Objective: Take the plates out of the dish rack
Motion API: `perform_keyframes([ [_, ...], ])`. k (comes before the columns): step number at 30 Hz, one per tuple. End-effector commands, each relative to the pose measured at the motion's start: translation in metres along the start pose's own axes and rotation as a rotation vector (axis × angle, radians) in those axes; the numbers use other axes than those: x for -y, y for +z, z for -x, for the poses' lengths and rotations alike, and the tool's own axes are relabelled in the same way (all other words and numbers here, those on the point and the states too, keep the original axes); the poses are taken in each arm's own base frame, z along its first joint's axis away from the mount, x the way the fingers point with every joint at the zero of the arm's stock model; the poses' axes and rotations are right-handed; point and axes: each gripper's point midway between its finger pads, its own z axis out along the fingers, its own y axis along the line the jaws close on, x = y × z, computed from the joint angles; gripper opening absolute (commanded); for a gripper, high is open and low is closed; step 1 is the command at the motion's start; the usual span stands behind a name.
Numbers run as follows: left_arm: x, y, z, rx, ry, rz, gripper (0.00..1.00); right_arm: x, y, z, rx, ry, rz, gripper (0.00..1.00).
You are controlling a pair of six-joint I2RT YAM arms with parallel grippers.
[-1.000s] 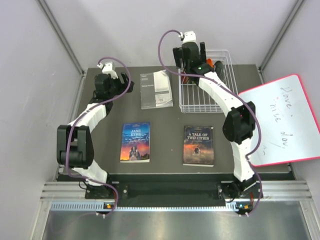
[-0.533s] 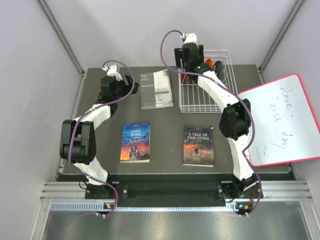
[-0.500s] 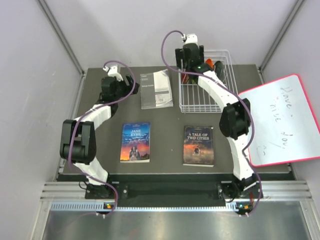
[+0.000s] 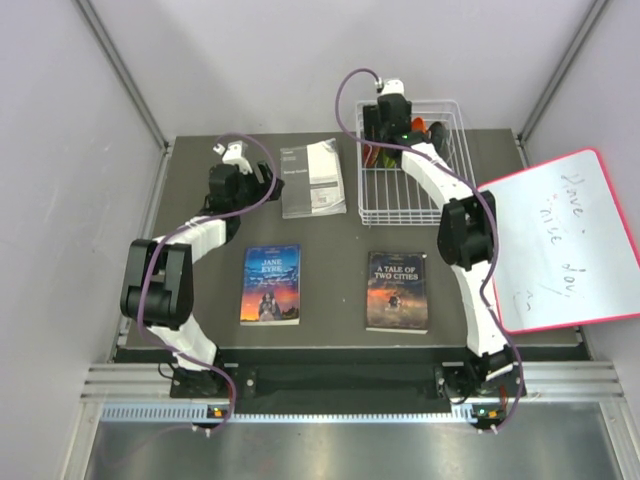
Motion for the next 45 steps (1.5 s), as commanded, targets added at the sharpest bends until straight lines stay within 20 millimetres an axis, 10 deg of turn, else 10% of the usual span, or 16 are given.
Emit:
perform_keyframes([
  [1, 0.011, -0.005, 0.021, 0.063, 0.018, -0.035, 0.82, -0.006, 0.003, 0.02, 0.061, 0.032, 0.04, 0.73],
  [18, 0.001, -0.008, 0.015, 0.051, 0.02, 0.012, 0.81, -0.006, 0.028, -0.001, 0.035, -0.011, -0.018, 0.53],
  [29, -0.008, -0.011, 0.014, 0.057, 0.028, 0.061, 0.81, -0.023, 0.023, 0.004, 0.096, -0.112, -0.084, 0.05],
  [45, -0.013, -0.017, 0.017, 0.037, 0.095, 0.092, 0.99, 0.005, -0.106, 0.116, 0.413, -0.058, -0.42, 0.0],
])
